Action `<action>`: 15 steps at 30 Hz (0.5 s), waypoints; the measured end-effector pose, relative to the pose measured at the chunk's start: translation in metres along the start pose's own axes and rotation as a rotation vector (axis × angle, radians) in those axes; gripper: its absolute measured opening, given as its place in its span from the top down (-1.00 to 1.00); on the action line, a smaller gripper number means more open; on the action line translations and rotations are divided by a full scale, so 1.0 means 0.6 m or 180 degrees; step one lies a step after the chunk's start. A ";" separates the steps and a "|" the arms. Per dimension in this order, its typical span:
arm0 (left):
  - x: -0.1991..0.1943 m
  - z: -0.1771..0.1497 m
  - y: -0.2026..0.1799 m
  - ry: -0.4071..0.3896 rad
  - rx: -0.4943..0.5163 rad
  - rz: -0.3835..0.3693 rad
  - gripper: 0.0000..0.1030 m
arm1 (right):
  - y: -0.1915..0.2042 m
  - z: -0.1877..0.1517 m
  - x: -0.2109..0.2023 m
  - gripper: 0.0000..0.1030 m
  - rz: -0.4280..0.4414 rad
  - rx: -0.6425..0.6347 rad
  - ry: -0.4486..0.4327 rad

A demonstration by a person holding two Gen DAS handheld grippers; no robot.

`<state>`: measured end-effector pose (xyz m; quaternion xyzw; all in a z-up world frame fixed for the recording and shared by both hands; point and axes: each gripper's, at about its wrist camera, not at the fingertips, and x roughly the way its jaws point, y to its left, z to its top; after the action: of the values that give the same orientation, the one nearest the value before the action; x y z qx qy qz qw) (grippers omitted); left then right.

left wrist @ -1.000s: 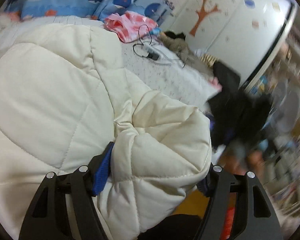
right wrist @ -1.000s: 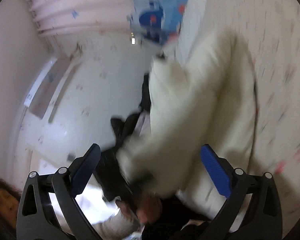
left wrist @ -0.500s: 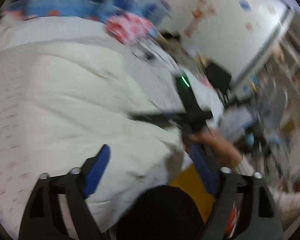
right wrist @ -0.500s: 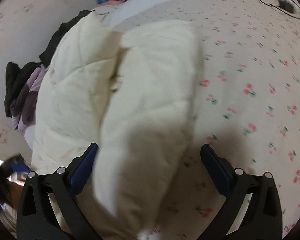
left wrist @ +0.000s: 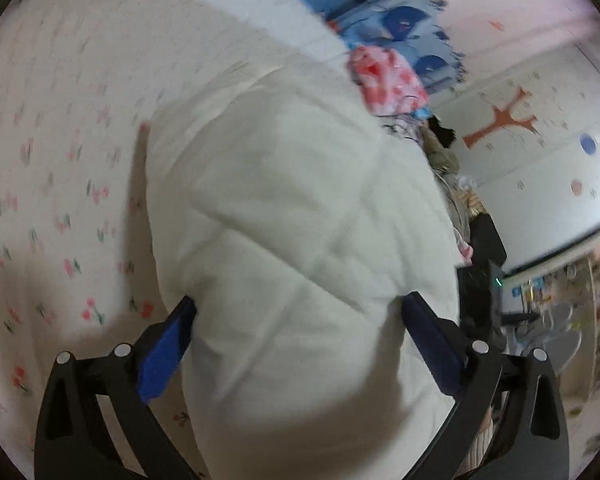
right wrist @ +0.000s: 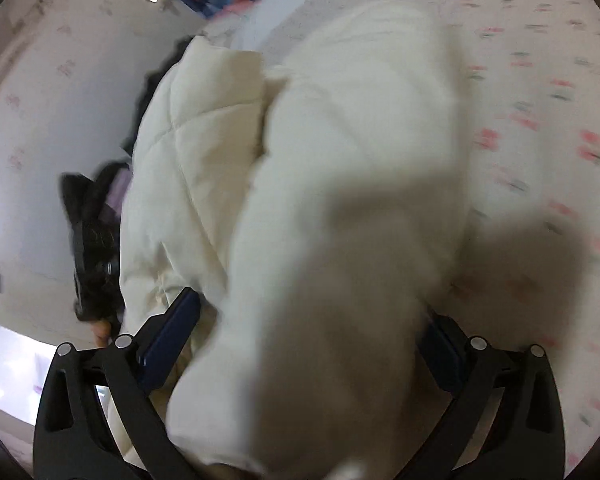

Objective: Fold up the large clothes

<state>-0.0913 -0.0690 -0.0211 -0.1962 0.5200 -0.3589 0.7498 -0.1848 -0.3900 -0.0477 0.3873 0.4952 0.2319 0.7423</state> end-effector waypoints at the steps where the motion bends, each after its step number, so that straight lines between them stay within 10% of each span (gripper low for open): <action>1: -0.017 0.005 -0.018 -0.0062 0.0102 0.0061 -0.86 | 0.013 0.003 0.010 -0.89 0.0099 -0.0022 -0.0090; 5: -0.101 0.022 -0.067 -0.0427 0.0499 0.0487 -0.86 | 0.047 0.007 0.054 -0.89 0.0657 -0.0103 -0.0126; 9: -0.076 0.002 -0.036 -0.0160 0.0650 0.1195 -0.87 | 0.056 -0.012 0.083 -0.89 -0.0114 -0.0363 0.0138; 15: -0.048 -0.031 -0.006 -0.0313 0.0657 0.1327 -0.89 | 0.142 -0.026 -0.055 -0.89 -0.0822 -0.0702 -0.0790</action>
<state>-0.1152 -0.0487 -0.0075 -0.0242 0.4728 -0.2376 0.8482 -0.2091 -0.3583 0.0362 0.2626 0.4171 0.1383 0.8590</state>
